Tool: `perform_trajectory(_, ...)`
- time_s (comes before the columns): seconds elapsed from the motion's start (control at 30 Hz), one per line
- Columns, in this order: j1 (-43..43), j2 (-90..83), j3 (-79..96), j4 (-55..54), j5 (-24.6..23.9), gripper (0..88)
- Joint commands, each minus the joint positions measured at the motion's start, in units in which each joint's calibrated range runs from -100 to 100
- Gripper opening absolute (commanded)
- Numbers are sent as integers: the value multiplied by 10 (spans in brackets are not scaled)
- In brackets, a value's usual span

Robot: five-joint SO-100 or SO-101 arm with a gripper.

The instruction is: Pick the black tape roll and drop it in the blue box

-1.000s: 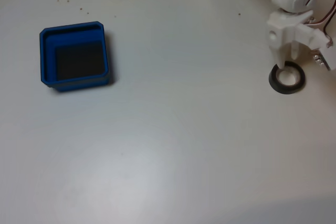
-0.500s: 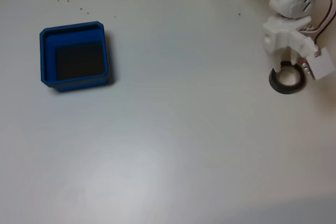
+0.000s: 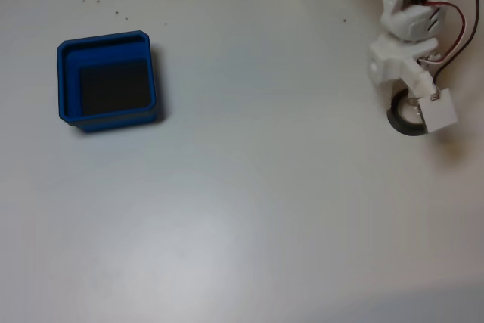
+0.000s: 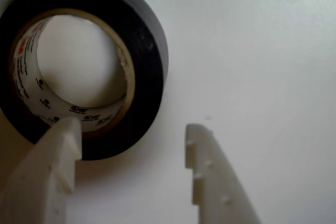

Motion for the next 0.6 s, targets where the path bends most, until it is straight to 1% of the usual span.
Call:
perform_trajectory(0.0,5,-5,-46,-4,-1,184)
perform_trajectory(0.57,7,2,-66,-4,-2,185)
